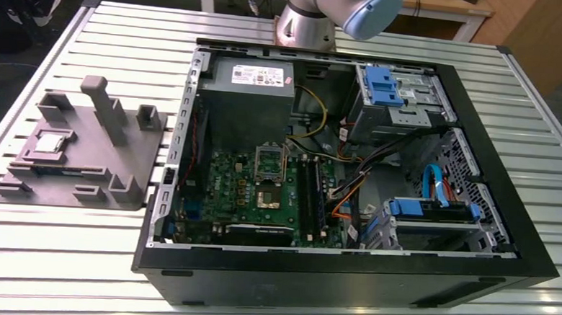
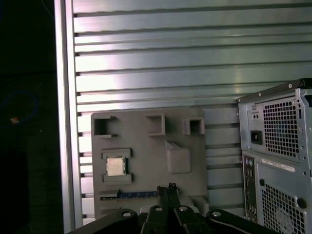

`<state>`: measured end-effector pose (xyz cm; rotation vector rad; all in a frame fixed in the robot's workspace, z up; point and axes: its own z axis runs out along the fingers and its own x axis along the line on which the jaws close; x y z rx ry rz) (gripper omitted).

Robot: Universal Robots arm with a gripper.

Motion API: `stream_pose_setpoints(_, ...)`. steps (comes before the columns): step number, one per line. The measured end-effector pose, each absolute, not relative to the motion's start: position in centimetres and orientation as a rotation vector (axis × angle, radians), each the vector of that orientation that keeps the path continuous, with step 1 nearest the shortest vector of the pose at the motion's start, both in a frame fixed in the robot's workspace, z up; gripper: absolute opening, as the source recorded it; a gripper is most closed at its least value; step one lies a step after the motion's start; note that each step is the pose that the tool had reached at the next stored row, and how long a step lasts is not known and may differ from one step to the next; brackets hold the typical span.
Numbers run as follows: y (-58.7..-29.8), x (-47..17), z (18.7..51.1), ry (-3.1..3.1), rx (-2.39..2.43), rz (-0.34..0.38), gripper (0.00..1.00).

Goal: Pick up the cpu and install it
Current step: 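Reach for the cpu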

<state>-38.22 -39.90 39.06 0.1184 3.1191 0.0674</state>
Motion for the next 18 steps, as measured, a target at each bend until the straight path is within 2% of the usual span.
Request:
stream_pose_setpoints(11,-39.9,-40.1,39.0,3.120,0.119,0.067,0.10)
stream_pose_setpoints(18,-39.9,-43.6,38.9,3.122,0.119,0.067,0.10)
